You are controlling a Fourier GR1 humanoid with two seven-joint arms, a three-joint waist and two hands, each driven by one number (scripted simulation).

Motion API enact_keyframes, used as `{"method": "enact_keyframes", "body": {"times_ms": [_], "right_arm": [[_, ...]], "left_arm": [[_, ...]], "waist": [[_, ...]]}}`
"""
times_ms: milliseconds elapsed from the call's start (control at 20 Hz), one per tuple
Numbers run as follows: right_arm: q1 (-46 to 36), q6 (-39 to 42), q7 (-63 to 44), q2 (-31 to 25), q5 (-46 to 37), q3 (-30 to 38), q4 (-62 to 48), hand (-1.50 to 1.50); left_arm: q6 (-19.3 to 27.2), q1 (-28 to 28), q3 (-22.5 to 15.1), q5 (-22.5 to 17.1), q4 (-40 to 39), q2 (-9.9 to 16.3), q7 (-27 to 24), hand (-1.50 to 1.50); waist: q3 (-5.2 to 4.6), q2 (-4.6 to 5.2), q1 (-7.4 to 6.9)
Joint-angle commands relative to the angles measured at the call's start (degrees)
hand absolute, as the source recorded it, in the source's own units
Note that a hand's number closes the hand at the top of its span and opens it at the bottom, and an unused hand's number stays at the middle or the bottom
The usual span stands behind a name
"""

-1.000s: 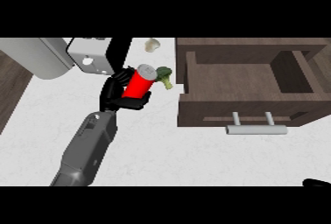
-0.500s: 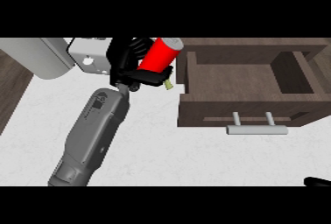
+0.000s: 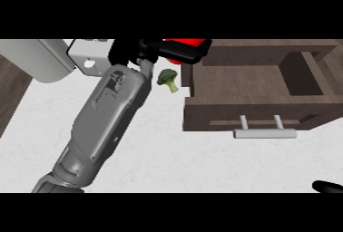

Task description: Pick up the can, place it into the drawer and close the drawer

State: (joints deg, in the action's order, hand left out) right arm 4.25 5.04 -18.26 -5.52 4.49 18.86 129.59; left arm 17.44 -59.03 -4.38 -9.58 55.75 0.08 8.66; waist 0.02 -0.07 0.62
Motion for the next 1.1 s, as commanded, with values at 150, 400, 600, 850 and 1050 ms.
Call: {"method": "enact_keyframes", "body": {"times_ms": [150, 400, 600, 850, 1050], "right_arm": [[-4.95, -1.11, 0.02, -1.41, 0.26, 0.79, -3.96, -1.50], [-4.57, -0.24, -1.73, -2.50, 1.84, 1.27, -1.59, -1.50], [-4.24, -0.36, -1.00, -2.03, 1.66, 1.34, -2.67, -1.50], [-4.83, -1.87, -2.22, -0.85, -1.40, -1.50, -0.07, -1.50], [-2.71, -0.09, -1.73, -0.71, 0.41, -1.69, 0.90, -1.50]], "left_arm": [[4.09, -10.87, -1.95, -1.89, -8.21, -0.08, 2.13, 1.50], [6.26, -20.48, -2.78, -5.14, -16.78, -0.08, 2.21, 1.50], [6.76, -25.16, -5.07, -7.37, -21.70, -0.08, 3.41, 1.50], [8.86, -29.11, -7.08, -10.08, -28.36, -0.08, 1.26, 1.50], [10.58, -30.35, -9.64, -12.32, -31.75, -0.08, -1.50, 1.50]], "waist": [[0.01, 0.31, 0.48], [0.03, 0.56, 1.82], [0.07, 0.62, 2.19], [0.07, 0.89, 2.94], [0.17, 1.23, 5.03]]}}
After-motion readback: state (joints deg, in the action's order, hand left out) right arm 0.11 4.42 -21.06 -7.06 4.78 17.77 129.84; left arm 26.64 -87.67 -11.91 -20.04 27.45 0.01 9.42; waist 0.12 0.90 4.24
